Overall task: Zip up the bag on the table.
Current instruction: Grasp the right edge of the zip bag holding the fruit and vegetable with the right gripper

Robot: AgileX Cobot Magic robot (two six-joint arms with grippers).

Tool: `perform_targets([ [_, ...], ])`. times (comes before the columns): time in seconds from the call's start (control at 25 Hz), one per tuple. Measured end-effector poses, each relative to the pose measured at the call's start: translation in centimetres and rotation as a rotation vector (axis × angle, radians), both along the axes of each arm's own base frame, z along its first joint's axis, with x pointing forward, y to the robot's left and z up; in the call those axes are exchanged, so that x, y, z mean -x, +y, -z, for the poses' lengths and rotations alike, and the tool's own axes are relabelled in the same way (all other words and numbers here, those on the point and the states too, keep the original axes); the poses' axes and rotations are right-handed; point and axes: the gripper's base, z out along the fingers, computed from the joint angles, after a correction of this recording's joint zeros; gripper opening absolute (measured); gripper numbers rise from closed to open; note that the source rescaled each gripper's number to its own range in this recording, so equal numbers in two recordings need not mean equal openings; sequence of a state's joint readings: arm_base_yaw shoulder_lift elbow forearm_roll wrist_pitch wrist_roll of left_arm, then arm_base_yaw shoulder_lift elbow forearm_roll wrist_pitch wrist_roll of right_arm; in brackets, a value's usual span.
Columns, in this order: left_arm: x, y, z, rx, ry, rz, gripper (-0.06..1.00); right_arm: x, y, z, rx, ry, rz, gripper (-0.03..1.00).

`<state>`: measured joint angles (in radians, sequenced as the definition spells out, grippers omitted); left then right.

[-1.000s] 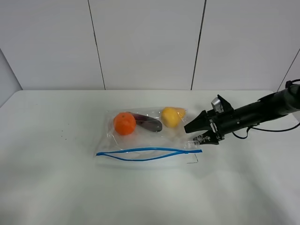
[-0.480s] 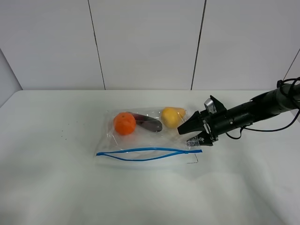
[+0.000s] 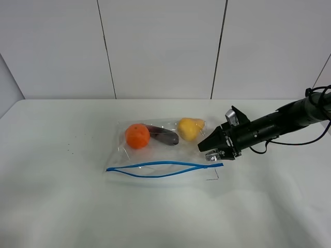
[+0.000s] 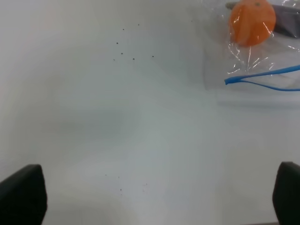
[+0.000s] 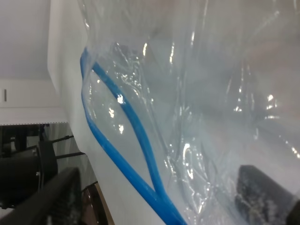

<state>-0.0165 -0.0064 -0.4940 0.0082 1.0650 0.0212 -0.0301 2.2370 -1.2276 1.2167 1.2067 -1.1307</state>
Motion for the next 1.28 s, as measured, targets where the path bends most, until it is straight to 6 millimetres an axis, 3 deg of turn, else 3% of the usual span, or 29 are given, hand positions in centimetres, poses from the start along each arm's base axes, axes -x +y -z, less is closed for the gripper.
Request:
perform_targets([
  [0.32,0.0,0.0,0.0,0.0,0.0,0.0,1.0,0.13,-0.06,0.1,0.013,0.01,-0.011,0.54],
  [0.76,0.0,0.0,0.0,0.0,0.0,0.0,1.0,0.14,-0.06,0.11,0.014,0.016,-0.009,0.37],
  [1.16,0.0,0.0,0.0,0.0,0.0,0.0,1.0,0.14,-0.06,0.11,0.014,0.02,-0.007,0.04],
  [1.28,0.0,0.0,0.0,0.0,0.0,0.0,1.0,0.14,-0.06,0.11,0.014,0.02,-0.007,0.0],
])
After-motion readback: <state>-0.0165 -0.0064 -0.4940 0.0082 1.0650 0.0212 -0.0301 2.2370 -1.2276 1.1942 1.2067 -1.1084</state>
